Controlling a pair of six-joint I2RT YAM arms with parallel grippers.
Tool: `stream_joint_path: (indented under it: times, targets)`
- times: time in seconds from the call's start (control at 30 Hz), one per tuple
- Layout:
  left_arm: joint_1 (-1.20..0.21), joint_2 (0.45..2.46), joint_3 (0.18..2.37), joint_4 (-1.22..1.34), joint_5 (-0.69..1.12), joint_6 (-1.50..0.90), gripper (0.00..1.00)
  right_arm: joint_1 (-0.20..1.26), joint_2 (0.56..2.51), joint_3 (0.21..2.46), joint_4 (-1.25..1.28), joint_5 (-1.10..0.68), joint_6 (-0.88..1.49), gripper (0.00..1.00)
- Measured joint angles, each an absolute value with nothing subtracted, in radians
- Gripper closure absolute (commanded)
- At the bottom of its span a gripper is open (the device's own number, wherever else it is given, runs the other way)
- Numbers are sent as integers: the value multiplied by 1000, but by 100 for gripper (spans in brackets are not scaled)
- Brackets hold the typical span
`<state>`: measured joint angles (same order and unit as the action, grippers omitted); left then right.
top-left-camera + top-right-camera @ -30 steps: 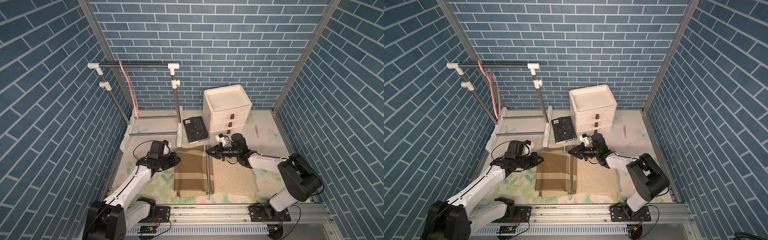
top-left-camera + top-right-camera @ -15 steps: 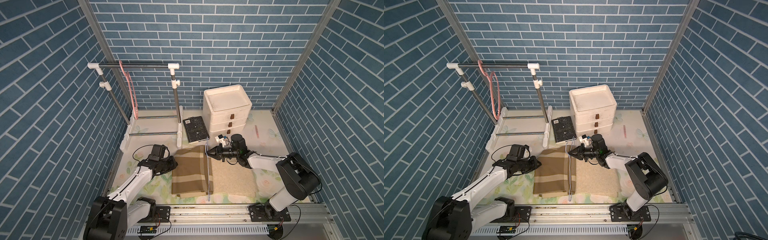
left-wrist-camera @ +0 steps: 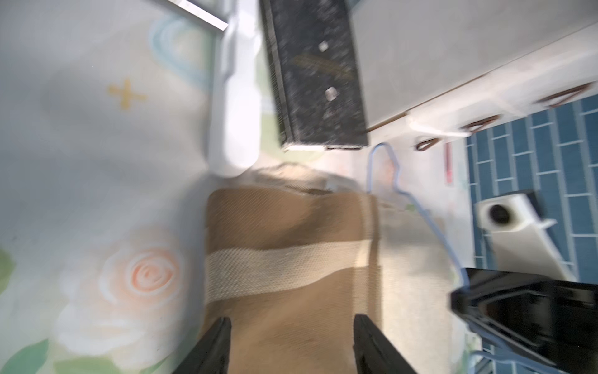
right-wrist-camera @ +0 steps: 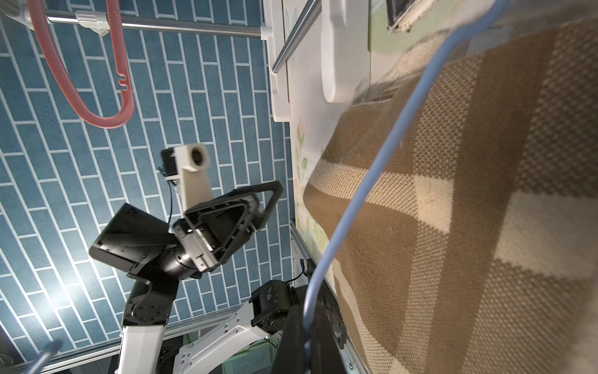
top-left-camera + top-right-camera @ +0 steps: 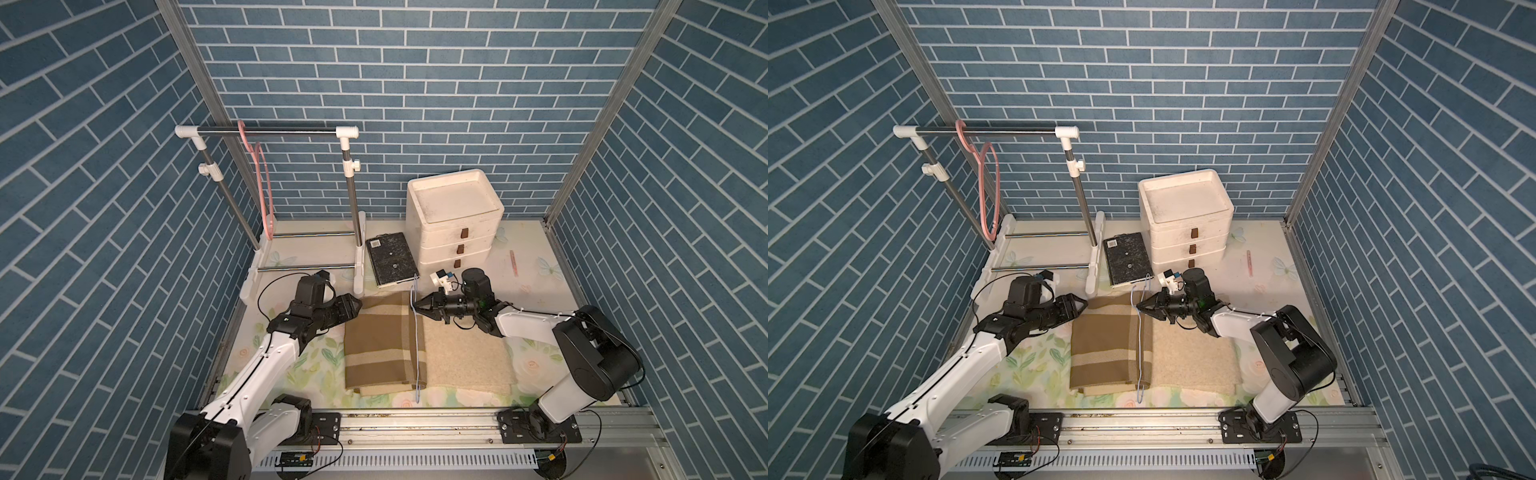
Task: Hang the scarf on the hanger
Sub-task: Place the hanger at the clothesline.
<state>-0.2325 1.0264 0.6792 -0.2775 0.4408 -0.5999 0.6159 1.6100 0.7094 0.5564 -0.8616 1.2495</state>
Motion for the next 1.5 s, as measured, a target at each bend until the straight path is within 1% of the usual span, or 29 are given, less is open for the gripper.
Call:
stream_joint_path:
  times: [0.1, 0.2, 0.37, 0.57, 0.8, 1.0, 1.23, 1.27, 1.4, 1.5]
  targets:
    - [-266, 1021, 754, -224, 516, -622, 28, 616, 1610, 714, 551, -861, 1249, 100]
    - [-331, 1034, 810, -178, 565, -655, 29, 616, 1610, 720, 542, -861, 1248, 100]
    - [-447, 1092, 839, -64, 612, -738, 31, 616, 1610, 736, 503, -860, 1224, 100]
    - [-534, 1182, 834, 60, 664, -836, 41, 616, 1610, 746, 479, -858, 1206, 100]
    - [-578, 1221, 812, 168, 719, -907, 53, 616, 1610, 746, 478, -855, 1204, 100]
    - [-582, 1224, 793, 197, 731, -927, 69, 616, 1610, 746, 478, -853, 1204, 100]
    - [-581, 1224, 783, 214, 720, -952, 95, 616, 1608, 760, 474, -853, 1196, 100]
    - [-581, 1224, 783, 219, 716, -957, 97, 616, 1606, 763, 468, -851, 1192, 99]
    - [-581, 1216, 785, 228, 694, -966, 100, 616, 1587, 798, 389, -825, 1148, 89]
    - [-581, 1199, 800, 220, 666, -971, 100, 617, 1563, 846, 299, -787, 1083, 80]
